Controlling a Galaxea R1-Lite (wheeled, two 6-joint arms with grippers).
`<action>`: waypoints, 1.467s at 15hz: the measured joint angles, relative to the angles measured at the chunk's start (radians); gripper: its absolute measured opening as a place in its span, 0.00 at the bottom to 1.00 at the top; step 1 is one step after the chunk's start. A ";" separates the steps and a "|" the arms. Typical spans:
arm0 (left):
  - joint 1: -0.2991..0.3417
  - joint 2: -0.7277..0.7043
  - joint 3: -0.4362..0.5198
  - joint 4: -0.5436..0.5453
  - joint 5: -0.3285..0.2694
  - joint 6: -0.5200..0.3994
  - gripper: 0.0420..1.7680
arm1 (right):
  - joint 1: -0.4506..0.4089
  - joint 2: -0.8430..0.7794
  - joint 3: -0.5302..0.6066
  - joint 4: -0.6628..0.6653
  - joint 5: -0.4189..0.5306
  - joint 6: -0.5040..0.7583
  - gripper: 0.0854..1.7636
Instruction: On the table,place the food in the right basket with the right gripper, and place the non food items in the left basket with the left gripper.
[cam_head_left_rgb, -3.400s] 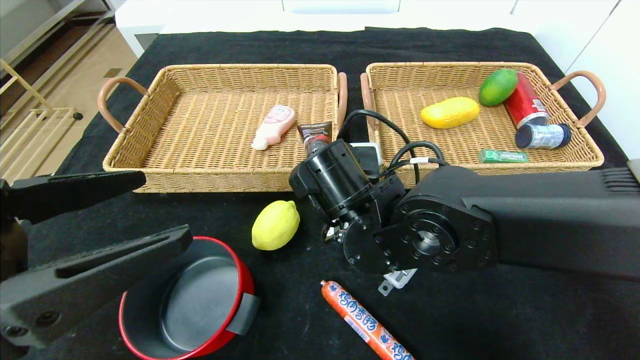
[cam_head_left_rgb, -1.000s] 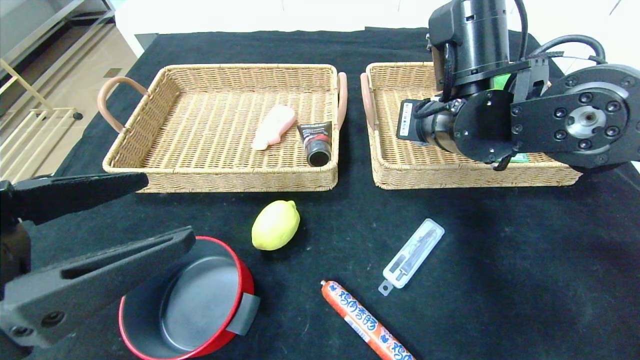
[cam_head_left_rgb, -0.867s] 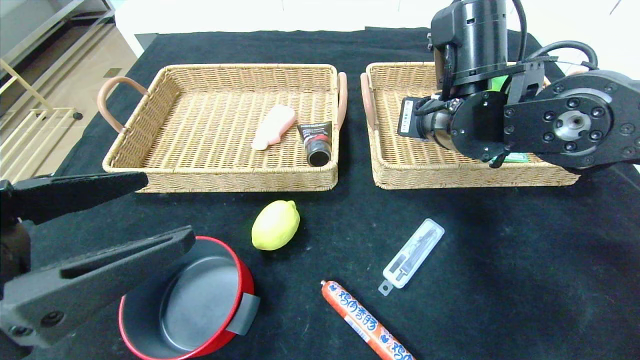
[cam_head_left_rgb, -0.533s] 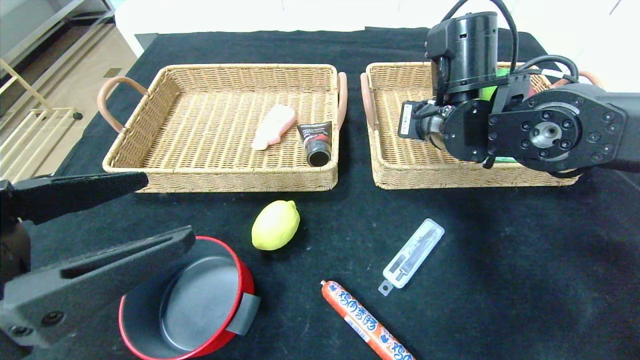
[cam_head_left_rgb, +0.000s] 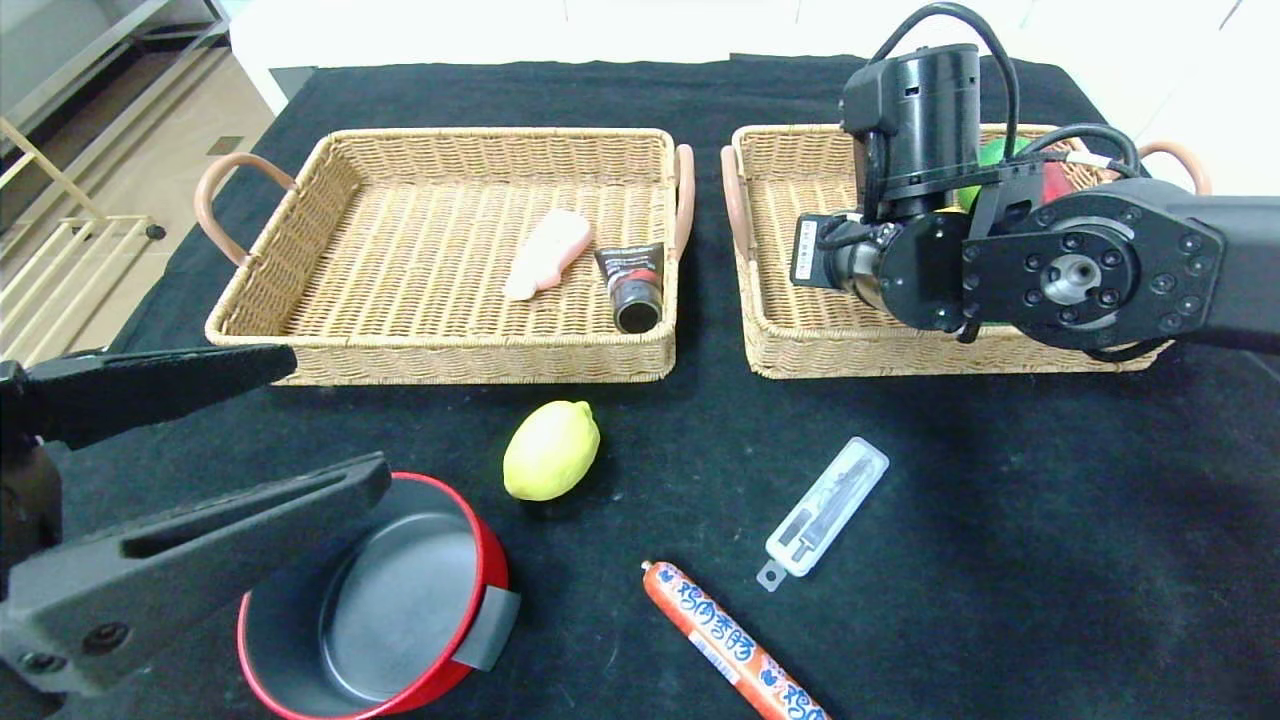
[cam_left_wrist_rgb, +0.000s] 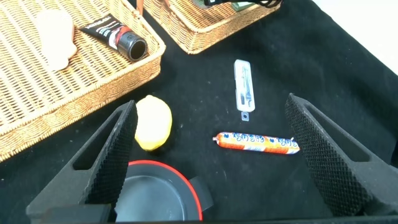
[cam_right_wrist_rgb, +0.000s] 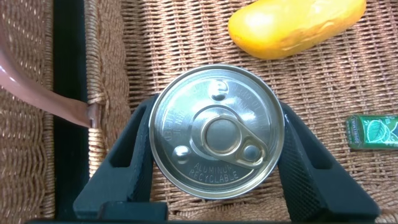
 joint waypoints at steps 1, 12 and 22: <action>0.000 0.000 0.000 0.000 0.000 0.000 0.97 | -0.001 0.000 0.000 0.001 0.000 0.000 0.65; 0.000 0.000 0.001 0.002 0.000 0.000 0.97 | -0.011 0.000 0.000 0.000 0.000 0.000 0.82; 0.000 0.005 0.006 -0.003 0.000 0.001 0.97 | 0.052 -0.103 0.064 0.070 0.004 -0.026 0.93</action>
